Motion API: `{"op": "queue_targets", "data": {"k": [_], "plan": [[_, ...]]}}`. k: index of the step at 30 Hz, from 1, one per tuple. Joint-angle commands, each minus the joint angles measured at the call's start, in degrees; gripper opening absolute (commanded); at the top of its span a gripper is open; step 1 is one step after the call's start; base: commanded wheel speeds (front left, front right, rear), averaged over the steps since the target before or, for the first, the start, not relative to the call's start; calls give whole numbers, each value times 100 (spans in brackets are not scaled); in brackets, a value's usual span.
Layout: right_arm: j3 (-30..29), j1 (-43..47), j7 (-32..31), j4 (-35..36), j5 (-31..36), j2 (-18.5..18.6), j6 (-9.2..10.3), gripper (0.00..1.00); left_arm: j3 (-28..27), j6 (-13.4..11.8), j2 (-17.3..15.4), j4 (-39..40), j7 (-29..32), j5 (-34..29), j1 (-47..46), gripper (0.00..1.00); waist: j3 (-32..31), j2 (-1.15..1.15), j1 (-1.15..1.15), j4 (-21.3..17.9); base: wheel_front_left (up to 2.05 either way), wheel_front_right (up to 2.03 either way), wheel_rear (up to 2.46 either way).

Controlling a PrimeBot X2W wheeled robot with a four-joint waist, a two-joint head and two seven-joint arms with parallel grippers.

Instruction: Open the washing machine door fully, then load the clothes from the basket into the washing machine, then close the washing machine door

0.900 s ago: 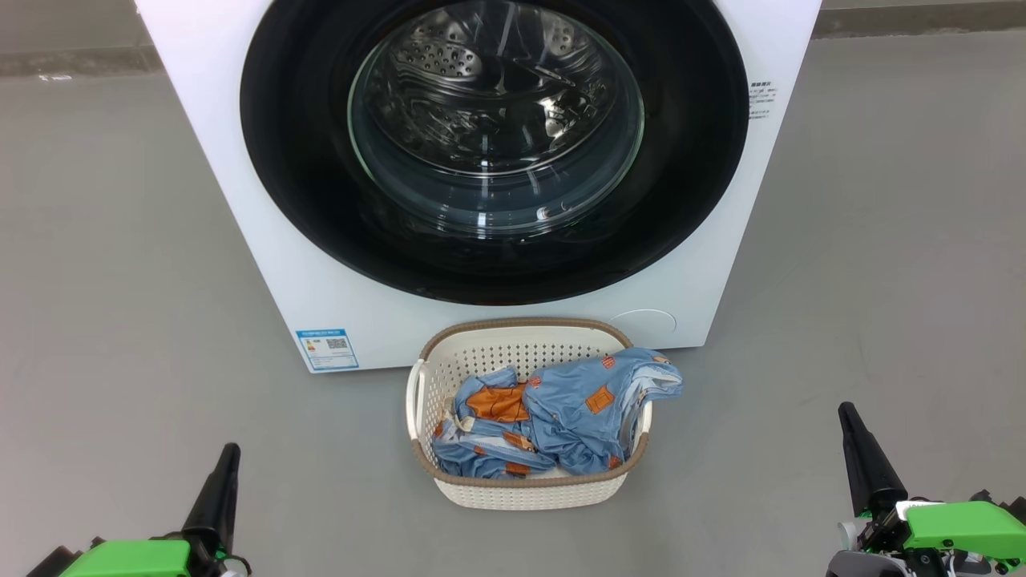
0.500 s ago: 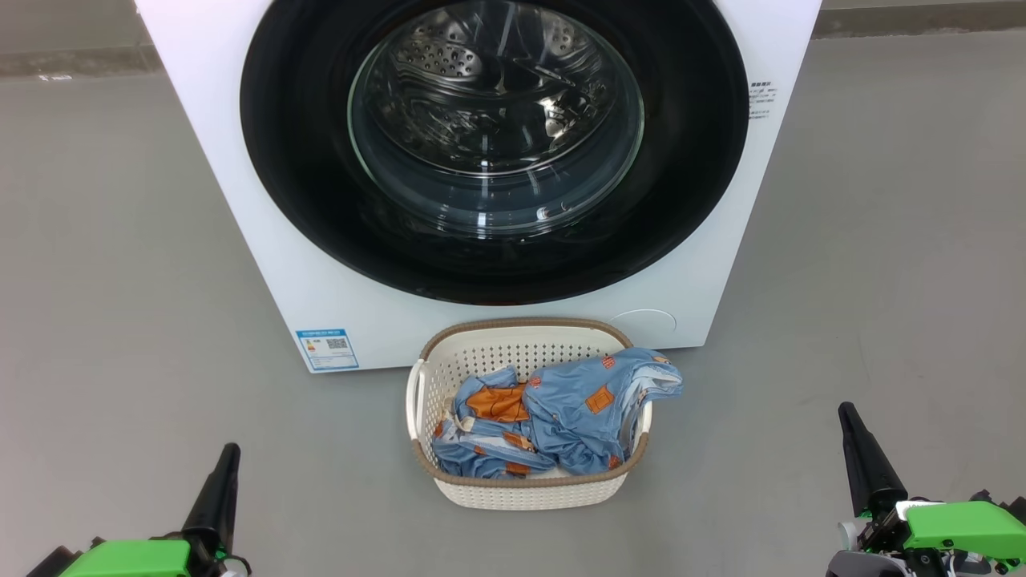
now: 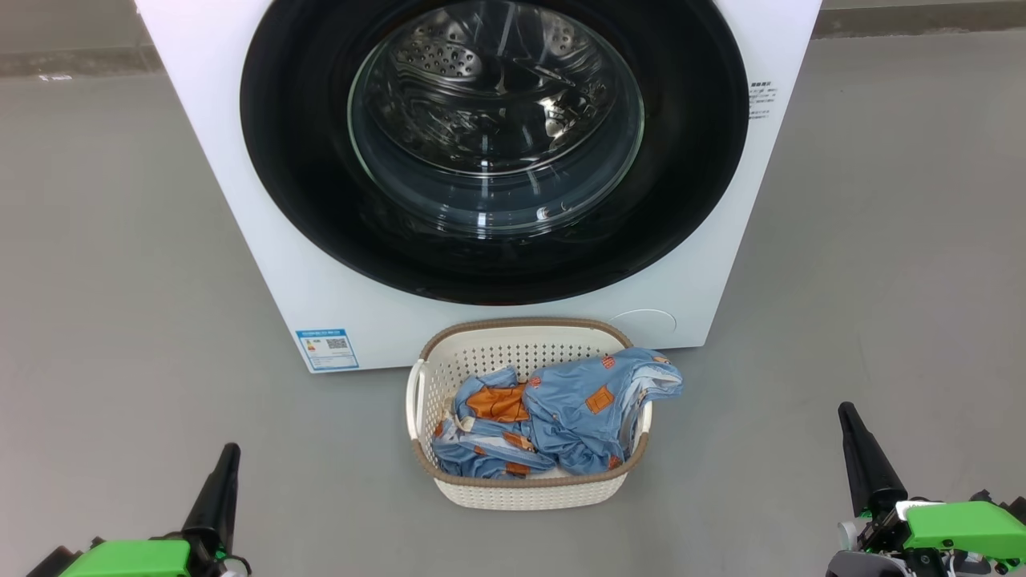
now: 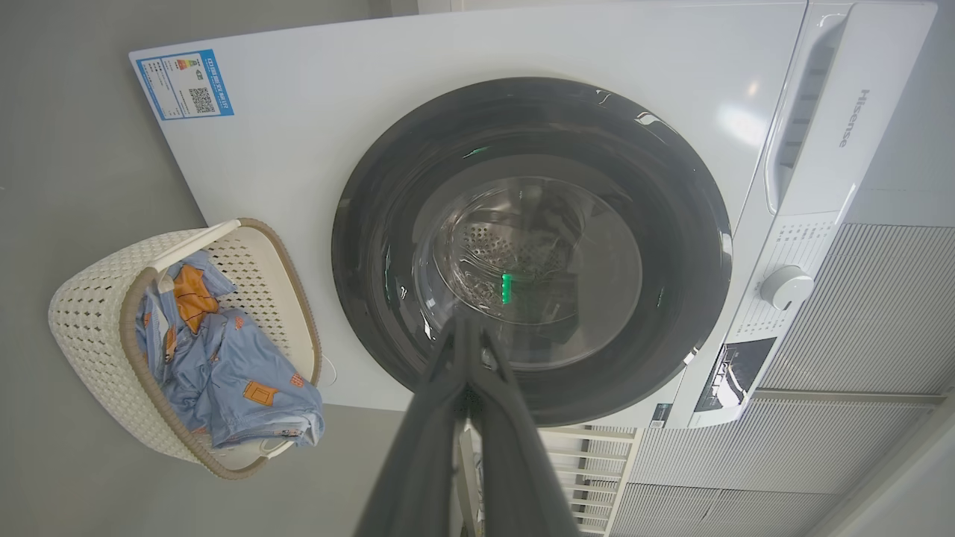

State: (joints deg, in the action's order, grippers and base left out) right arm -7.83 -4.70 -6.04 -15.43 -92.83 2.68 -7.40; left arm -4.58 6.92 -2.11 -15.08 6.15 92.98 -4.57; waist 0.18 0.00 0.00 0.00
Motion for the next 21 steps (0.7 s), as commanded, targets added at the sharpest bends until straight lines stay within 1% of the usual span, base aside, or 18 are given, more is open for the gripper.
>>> {"op": "queue_targets", "data": {"k": [1, 2, 5, 8, 11, 15, 21], "plan": [[126, -148, -49, 141, 71, 21, -9, 0, -201, 57, -77, 104, 39, -87, -162, 0, 0, 0, 0, 0, 0, 0, 0], [0, 0, 0, 0, 0, 0, 0, 100, 0, 0, 0, 0, 0, 0, 0, 100, 0, 0, 0, 0, 0, 0, 0], [2, 33, 9, -170, -3, -33, 0, 100, 23, -11, 54, -146, -5, 9, 68, 100, 0, 0, 0, 0, 0, 0, 0], [20, 23, 41, -147, 2, -39, 0, 100, 26, -9, 63, -133, -36, -1, 73, 100, 4, 0, 1, 1, 0, 0, 0], [52, 1, 107, -80, 6, -37, 0, 100, 35, -7, 58, -84, -92, -20, 56, 100, -7, 0, 13, 2, 0, 0, 0], [93, -14, 176, -6, 30, -35, -1, 100, 49, -5, 52, -32, -148, -49, 43, 100, 3, 0, 2, 5, 0, 0, 0], [154, -38, 256, 92, 41, -33, -1, 100, 80, -2, 35, 42, -226, -106, 23, 100, 7, 0, 0, 12, 0, 0, 0]]}}
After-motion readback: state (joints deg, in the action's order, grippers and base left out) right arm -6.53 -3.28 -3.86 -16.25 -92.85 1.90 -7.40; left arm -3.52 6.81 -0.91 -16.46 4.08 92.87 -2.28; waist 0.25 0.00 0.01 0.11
